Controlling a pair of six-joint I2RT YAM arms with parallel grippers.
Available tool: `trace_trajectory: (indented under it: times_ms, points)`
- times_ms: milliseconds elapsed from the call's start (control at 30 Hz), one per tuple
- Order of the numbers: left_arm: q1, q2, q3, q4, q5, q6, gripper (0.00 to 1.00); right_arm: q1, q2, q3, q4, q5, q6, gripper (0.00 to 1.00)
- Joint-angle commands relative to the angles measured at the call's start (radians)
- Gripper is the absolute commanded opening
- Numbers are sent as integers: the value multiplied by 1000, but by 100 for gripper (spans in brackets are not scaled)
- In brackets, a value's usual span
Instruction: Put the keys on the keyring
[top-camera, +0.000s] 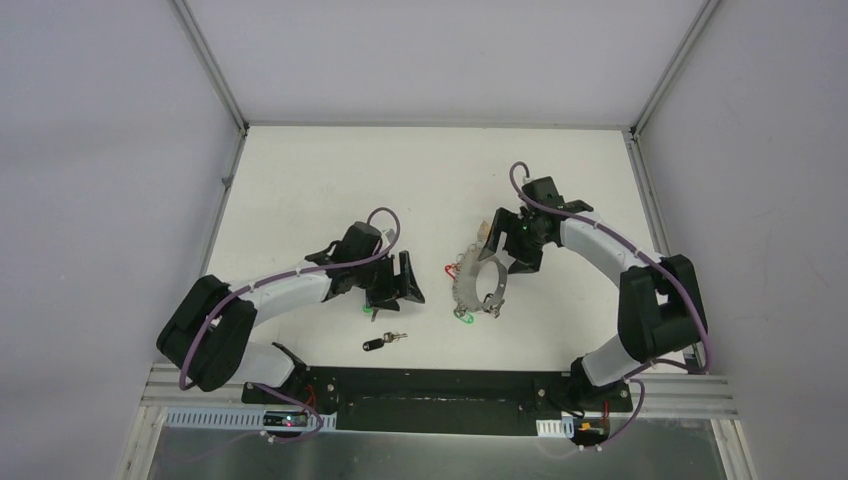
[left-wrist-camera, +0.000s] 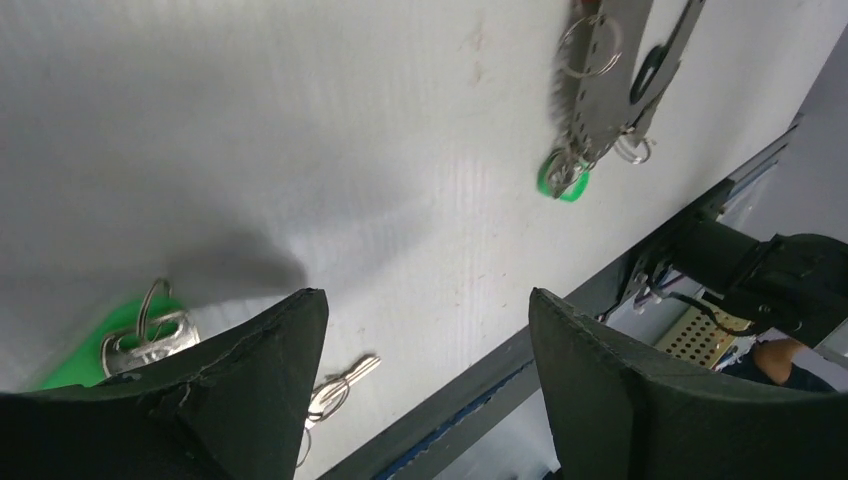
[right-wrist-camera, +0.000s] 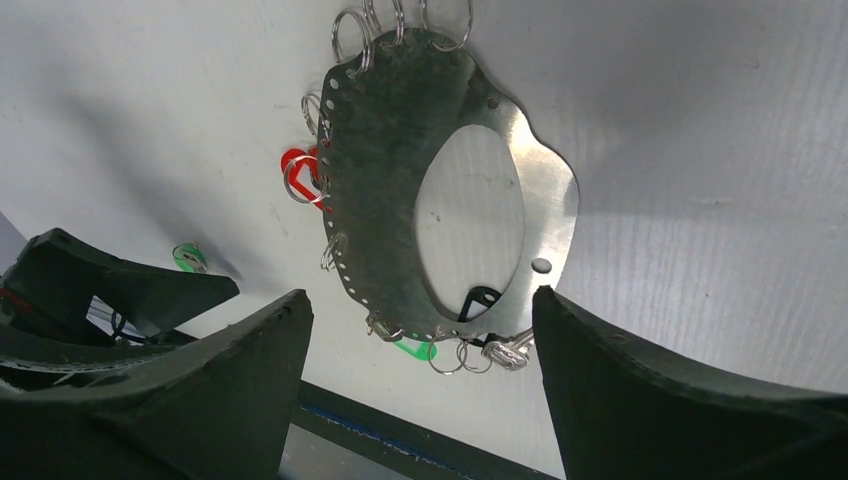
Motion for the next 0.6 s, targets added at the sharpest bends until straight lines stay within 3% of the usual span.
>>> trace_trajectory:
  times_ms: [0,200,567]
  points:
    - [-3,-109,-90,165,-15,10,76,43,46,33,62,0,-9,83]
    - [-1,-177,-161,218,-52,-17,78,150,174,147,-1,58,-26,87]
    - [-1,-245,-219,247,-90,-42,79,272,351,269,-38,27,-108,87]
